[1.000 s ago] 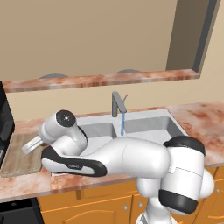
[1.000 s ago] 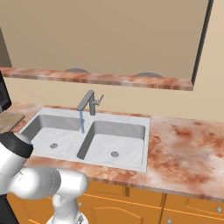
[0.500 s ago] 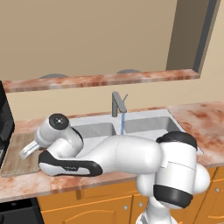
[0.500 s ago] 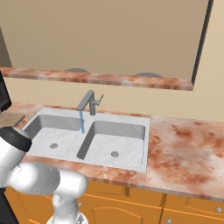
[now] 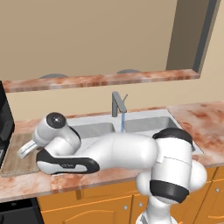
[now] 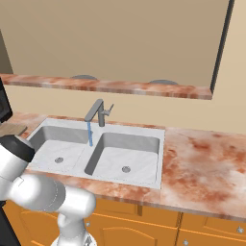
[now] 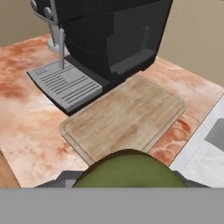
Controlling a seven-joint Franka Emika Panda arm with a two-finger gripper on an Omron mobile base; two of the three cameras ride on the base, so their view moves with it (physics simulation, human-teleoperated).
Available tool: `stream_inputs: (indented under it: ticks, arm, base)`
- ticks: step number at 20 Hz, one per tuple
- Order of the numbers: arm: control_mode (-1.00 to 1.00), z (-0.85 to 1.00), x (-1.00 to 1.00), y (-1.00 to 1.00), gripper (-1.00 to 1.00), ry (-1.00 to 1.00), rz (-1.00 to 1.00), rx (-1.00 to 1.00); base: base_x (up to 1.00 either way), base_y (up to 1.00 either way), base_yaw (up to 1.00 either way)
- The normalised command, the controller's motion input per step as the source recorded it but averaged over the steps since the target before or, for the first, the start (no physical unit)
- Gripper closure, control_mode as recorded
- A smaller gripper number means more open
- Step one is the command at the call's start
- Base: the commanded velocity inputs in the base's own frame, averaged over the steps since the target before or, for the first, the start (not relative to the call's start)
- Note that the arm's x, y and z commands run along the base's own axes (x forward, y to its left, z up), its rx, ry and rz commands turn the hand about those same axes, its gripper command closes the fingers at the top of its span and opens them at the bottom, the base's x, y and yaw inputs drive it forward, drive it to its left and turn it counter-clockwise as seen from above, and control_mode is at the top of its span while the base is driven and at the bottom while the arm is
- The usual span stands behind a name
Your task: Pick the kiwi from the sink and place it on the cutting board to airdry. Then turn off the sink faucet.
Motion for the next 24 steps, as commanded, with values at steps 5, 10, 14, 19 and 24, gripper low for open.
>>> stream_inputs:
  ticks: [5,10,14,19,24]
  arm:
    - [-1.00,-0.20,0.09,0.00,1.00,0.08,0.00,0.00]
    - [-1.00,-0.14,0.12,0.01,1.00,0.09,0.00,0.00]
    - [-1.00,-0.09,0.07,0.00,1.00,0.05,0.00,0.00]
    - [-1.00,-0.05,0.01,0.04,1.00,0.01,0.00,-0.02]
    - [-1.00,-0.07,0.00,0.06,1.00,0.00,0.00,-0.04]
  base:
    - [0.00,0.00,0.00]
    - [0.00,0.00,0.00]
    - [0.00,0.00,0.00]
    - [0.00,0.00,0.00]
    - [0.00,0.00,0.00]
